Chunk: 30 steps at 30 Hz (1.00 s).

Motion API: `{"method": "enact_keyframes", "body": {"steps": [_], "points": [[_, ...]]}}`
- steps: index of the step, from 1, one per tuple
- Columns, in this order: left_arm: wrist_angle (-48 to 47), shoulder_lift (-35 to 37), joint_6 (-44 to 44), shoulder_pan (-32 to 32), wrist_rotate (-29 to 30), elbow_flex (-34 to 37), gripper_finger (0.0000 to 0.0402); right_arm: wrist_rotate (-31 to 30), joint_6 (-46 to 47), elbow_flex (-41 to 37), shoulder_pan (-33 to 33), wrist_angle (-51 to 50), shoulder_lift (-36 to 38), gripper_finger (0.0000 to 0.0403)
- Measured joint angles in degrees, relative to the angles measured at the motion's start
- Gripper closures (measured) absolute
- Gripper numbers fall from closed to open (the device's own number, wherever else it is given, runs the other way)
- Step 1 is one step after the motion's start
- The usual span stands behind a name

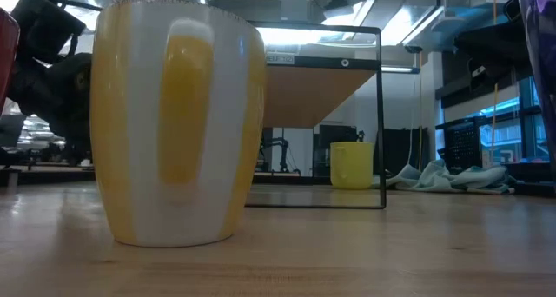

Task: Stack small to large cups/mugs on shelf
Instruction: Put the orange mug on the shelf

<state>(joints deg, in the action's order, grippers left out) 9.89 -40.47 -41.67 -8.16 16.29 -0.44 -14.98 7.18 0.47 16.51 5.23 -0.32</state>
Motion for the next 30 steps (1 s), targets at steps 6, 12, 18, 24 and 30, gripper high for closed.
{"method": "enact_keyframes", "body": {"steps": [6,12,18,24,30], "points": [[0.0,0.0,7.74,0.0,0.02,0.0,0.0379,0.0,-0.01,-0.01,0.0,0.0,0.0,0.0371],[0.0,0.0,7.72,0.0,0.02,0.0,0.0379,0.0,-0.02,0.0,0.0,0.0,-0.01,0.0371],[0.23,0.0,7.72,0.0,1.54,0.0,0.0379,0.01,-0.06,0.0,0.0,0.0,-0.01,0.0371],[5.46,0.0,7.78,0.0,4.97,0.01,0.0379,0.0,-0.06,0.0,0.0,0.0,-0.01,0.0371],[12.66,-0.01,7.74,0.0,10.54,0.0,0.0379,0.0,-0.06,0.0,0.0,0.0,0.0,0.0371]]}}
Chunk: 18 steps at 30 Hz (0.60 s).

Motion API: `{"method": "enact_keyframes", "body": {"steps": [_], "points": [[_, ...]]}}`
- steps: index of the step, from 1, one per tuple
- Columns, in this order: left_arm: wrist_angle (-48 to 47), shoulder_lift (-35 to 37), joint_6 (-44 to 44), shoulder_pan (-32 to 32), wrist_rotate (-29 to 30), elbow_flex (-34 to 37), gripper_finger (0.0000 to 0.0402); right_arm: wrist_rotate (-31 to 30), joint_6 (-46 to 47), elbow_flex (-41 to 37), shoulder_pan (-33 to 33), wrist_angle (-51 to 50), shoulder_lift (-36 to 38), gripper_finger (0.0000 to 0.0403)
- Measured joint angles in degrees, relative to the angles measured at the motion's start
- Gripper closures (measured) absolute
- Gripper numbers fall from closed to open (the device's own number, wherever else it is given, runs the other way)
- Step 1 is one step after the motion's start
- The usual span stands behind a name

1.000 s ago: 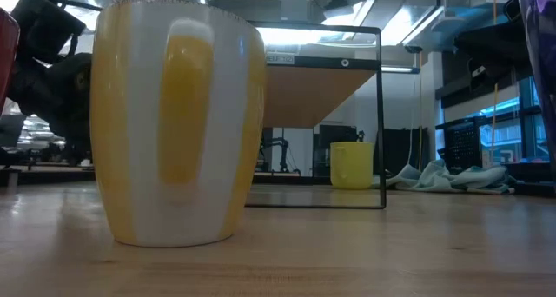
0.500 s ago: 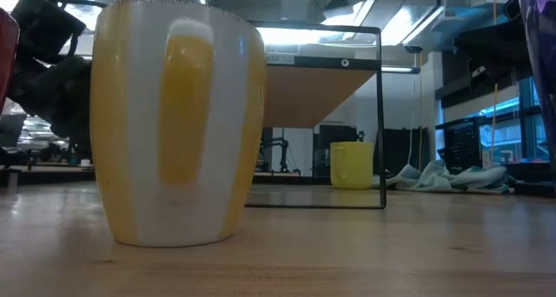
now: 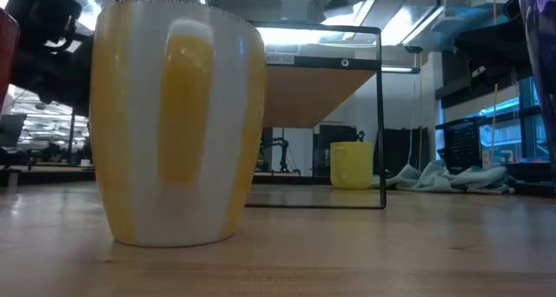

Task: Stack small to large cups/mugs on shelf
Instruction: Put the orange mug on the shelf

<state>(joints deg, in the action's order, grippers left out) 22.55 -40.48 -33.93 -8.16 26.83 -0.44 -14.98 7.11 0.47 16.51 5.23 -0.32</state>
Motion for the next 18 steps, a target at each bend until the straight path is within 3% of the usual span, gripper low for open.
{"method": "enact_keyframes", "body": {"steps": [18], "points": [[2.86,0.0,-0.42,0.0,0.0,0.0,0.0379,0.0,0.07,-0.02,0.0,0.0,0.0,0.0371]]}}
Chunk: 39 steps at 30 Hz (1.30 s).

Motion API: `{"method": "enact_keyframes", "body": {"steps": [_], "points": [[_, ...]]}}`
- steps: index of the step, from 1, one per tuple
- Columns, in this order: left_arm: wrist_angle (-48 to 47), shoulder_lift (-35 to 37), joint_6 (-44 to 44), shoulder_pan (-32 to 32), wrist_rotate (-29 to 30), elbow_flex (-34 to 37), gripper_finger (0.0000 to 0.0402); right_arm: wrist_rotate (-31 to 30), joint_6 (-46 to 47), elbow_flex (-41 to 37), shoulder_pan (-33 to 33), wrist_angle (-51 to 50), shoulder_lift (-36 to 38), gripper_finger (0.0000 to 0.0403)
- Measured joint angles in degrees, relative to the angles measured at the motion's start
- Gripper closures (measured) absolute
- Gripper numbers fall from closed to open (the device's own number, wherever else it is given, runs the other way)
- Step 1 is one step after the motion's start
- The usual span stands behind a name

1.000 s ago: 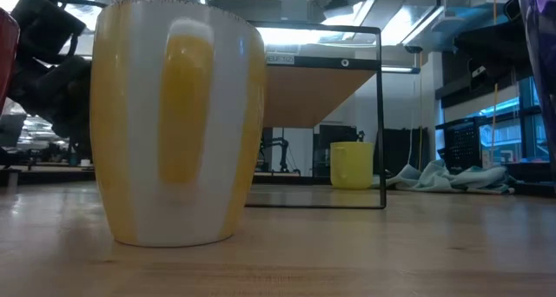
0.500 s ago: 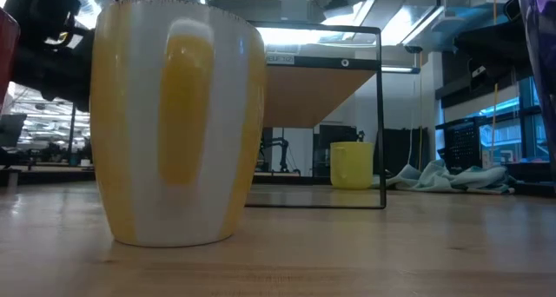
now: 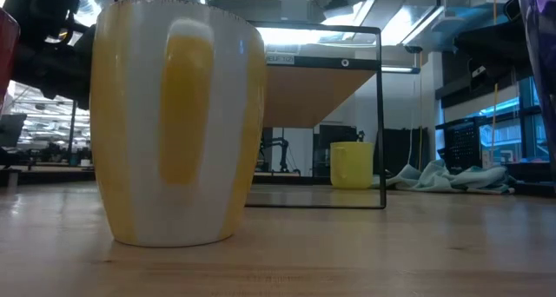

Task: Stack small to large cups/mugs on shelf
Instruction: Put the orange mug on the shelf

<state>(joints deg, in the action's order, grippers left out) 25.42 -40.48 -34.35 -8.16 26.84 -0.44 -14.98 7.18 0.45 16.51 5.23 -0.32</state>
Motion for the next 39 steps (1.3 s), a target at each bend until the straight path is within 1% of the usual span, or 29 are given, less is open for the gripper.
{"method": "enact_keyframes", "body": {"steps": [4,7,14,19,22,29,36,39], "points": [[-0.1,0.0,0.0,0.0,-0.08,0.0,0.0379,0.0,-0.01,0.02,0.0,0.0,-0.02,0.0371],[-1.06,0.01,0.26,0.0,-1.63,-0.01,0.0379,0.0,-0.05,0.02,0.0,0.0,-0.02,0.0371],[-4.04,-0.01,0.46,0.0,-12.33,0.0,0.0379,0.0,-0.07,0.02,0.0,0.0,-0.01,0.0371],[-0.66,-0.01,0.5,0.0,-15.93,-0.04,0.0379,0.0,-0.07,0.0,0.0,0.0,-0.01,0.0371],[1.05,-0.01,1.08,-0.04,-16.05,-1.26,0.0379,0.0,-0.02,0.02,0.0,0.0,-0.02,0.0371],[1.79,0.01,10.87,-0.04,-16.07,-7.26,0.0379,0.0,-0.06,0.01,0.0,0.0,-0.02,0.0371],[1.18,-0.01,15.14,-0.02,-16.07,-12.59,0.0379,0.0,-0.03,0.02,0.0,0.0,-0.02,0.0371],[0.76,-0.01,15.5,-0.02,-16.07,-14.49,0.0379,0.0,-0.05,0.02,0.0,0.0,0.0,0.0371]]}}
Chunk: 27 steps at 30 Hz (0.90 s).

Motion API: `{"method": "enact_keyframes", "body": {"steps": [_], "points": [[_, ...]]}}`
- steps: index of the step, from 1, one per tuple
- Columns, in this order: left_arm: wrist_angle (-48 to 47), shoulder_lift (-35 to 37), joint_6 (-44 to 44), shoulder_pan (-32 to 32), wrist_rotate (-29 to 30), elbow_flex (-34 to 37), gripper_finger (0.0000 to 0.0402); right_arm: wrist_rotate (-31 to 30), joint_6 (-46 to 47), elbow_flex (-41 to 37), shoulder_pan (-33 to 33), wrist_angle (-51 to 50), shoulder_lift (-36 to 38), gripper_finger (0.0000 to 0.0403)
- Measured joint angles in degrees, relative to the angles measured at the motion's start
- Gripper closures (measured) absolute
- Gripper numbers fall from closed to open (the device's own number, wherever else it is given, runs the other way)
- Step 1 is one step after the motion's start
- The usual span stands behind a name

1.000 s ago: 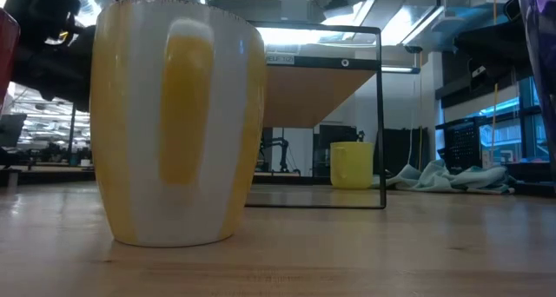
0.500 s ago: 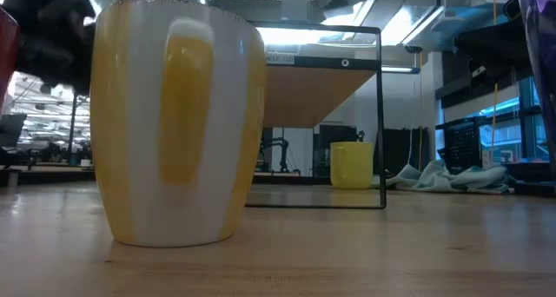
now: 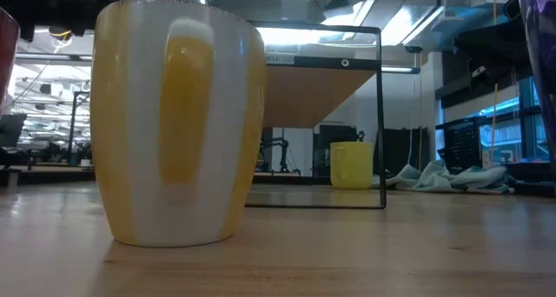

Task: Stack small to large cups/mugs on shelf
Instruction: Put the orange mug on the shelf

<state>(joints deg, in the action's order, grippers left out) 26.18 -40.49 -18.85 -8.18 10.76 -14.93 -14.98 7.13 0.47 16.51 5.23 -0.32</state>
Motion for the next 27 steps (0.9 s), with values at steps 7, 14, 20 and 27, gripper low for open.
{"method": "enact_keyframes", "body": {"steps": [7,14,20,27], "points": [[0.42,0.01,-1.44,0.04,1.56,-4.98,0.0379,0.0,0.01,-0.01,0.0,0.0,0.0,0.0371],[0.49,0.02,-1.59,0.02,3.48,-9.31,0.0379,0.0,0.05,-0.02,0.0,0.0,0.0,0.0371],[0.43,0.0,-1.58,0.02,3.5,-9.75,0.0379,0.0,0.04,0.0,0.0,0.0,0.0,0.0371],[-3.02,0.04,-1.07,0.02,3.52,-9.75,0.0379,0.0,-0.01,0.0,0.0,0.0,-0.02,0.0371]]}}
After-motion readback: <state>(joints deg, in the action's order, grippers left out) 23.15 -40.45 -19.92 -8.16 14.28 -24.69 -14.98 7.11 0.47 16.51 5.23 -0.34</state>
